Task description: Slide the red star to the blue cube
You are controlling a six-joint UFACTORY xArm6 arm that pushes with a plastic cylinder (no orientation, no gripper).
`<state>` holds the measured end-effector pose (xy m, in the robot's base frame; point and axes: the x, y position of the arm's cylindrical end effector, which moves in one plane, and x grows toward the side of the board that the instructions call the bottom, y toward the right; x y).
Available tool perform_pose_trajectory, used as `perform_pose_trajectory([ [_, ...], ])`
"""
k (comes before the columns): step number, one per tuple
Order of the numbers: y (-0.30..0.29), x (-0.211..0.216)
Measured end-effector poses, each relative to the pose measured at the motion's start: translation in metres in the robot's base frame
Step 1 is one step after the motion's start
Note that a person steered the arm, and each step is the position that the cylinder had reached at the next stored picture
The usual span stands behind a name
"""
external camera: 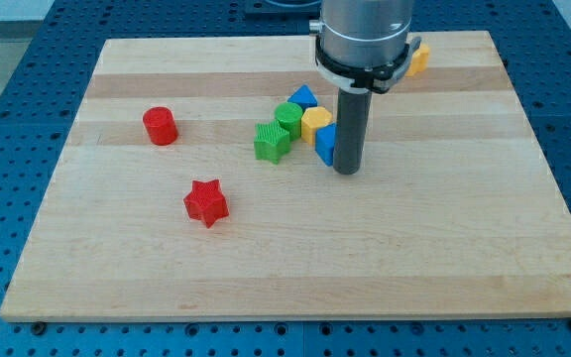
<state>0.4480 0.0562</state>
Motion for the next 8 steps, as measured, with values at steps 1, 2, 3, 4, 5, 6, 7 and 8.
perform_pose_trajectory([
  [1, 0.000, 0.000],
  [2, 0.000, 0.012],
  [3, -0.004, 0.040],
  [4, -0.051, 0.065],
  [5, -0.080, 0.100],
  [6, -0.111, 0.126],
  [7, -0.153, 0.127],
  [8, -0.181, 0.123],
])
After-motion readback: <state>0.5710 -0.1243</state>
